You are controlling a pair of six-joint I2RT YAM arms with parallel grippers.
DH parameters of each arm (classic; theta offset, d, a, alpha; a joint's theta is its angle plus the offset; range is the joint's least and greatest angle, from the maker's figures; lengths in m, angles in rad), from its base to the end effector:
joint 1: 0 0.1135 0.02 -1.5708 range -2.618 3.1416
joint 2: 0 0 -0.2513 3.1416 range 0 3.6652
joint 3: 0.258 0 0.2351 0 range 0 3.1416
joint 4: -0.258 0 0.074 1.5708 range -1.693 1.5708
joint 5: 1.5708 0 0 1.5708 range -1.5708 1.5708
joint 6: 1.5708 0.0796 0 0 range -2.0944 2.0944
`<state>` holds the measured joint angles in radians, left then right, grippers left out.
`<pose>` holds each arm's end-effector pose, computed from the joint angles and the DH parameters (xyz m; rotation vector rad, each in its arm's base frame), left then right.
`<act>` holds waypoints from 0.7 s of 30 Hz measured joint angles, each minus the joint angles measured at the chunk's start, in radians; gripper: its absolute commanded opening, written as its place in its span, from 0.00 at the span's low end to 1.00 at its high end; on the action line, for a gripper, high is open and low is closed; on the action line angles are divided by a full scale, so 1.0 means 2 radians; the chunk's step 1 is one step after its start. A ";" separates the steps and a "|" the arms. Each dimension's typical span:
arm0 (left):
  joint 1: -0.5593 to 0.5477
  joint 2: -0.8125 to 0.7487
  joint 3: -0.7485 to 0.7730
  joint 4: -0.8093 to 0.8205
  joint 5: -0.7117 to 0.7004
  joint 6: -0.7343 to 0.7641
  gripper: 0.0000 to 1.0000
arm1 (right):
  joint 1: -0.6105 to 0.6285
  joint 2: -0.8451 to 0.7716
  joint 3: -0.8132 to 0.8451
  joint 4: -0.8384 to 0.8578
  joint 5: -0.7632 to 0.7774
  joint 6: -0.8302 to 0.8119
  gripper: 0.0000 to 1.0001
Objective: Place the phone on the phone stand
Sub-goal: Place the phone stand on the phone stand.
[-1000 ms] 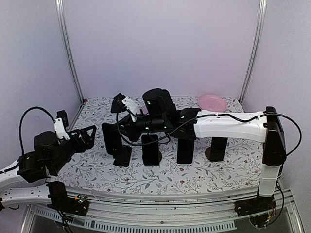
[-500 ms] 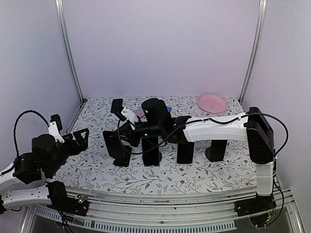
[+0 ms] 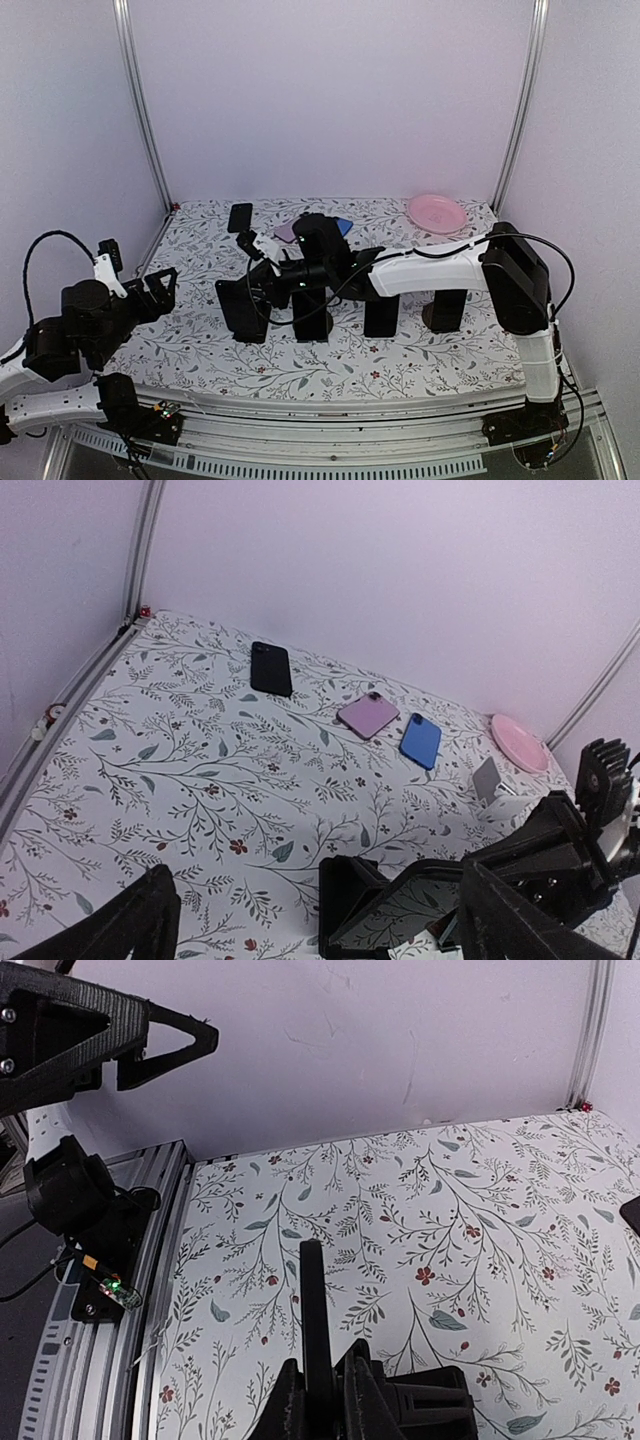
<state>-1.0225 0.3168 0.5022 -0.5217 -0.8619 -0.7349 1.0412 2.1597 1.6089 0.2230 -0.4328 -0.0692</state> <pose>0.1101 -0.0644 0.2511 -0.3088 1.7818 -0.4350 0.2355 0.4684 0.2075 -1.3146 1.5252 1.0520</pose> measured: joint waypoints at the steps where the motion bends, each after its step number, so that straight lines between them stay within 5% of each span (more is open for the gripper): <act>1: 0.000 -0.002 0.000 -0.001 0.000 0.000 0.97 | 0.000 0.001 0.000 0.001 -0.001 0.000 0.01; 21: 0.000 -0.012 -0.006 -0.011 -0.002 -0.001 0.97 | -0.007 0.002 -0.020 0.009 -0.017 0.002 0.02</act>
<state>-1.0225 0.2920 0.4908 -0.5434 -0.8658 -0.7372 1.0264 2.1635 1.5692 0.2413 -0.4675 -0.0643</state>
